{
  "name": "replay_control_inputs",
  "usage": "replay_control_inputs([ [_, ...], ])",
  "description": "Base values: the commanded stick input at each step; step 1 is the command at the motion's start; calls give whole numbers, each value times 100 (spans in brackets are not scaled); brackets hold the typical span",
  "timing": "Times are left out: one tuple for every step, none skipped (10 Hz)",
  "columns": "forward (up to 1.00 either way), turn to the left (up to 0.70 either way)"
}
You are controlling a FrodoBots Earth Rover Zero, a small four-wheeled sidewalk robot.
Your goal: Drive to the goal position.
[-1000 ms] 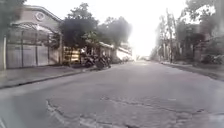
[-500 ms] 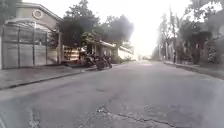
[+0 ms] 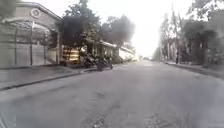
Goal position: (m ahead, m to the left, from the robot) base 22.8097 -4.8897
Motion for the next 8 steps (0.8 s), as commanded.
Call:
replay_control_inputs([
  [100, -40],
  [100, -40],
  [100, -40],
  [100, -40],
  [100, -40],
  [100, -40],
  [100, -40],
  [100, -40],
])
